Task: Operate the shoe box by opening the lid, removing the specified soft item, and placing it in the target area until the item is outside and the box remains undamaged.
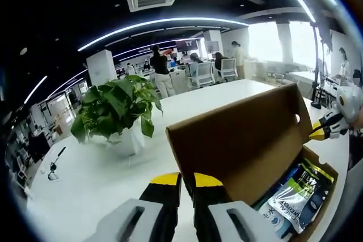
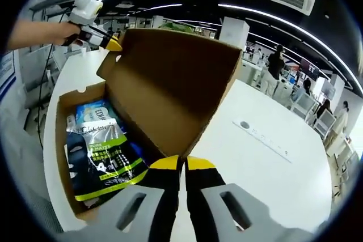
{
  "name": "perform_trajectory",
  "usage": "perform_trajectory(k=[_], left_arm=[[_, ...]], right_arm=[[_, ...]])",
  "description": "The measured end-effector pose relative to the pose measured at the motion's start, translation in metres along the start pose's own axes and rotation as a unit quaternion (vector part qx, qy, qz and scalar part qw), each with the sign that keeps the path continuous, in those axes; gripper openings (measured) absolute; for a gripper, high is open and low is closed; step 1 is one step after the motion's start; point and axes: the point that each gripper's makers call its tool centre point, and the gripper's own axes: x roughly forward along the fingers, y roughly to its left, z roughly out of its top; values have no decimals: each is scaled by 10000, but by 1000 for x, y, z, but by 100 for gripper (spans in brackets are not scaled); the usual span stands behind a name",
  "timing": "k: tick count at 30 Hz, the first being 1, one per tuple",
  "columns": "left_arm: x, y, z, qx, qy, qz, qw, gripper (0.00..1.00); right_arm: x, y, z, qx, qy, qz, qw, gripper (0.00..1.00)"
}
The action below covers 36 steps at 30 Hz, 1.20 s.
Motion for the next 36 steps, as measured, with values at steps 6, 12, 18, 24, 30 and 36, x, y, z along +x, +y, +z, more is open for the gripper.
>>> perform_trajectory(k=[6, 12, 18, 24, 30, 36], left_arm=[[-3, -1, -11, -20, 187, 33, 9998, 8], [-6, -2, -29, -90, 409, 37, 9991, 8], [-8, -5, -43, -198, 552, 49, 9983, 7], [-9, -12, -58, -253, 727, -32, 9970, 6], [-7, -13, -67, -279, 841, -14, 9961, 4], [-4, -14, -68, -329, 852, -26, 9958, 3]], right_arm=[[2, -1, 2, -57, 8, 16, 10000, 1], [3, -2, 2, -101, 32, 37, 9999, 1], [5, -4, 2, -119, 67, 47, 9999, 1], [7, -5, 3, -110, 95, 47, 9999, 1], [10, -7, 3, -165, 125, 55, 9998, 2], [13, -9, 3, -153, 147, 64, 9998, 2]])
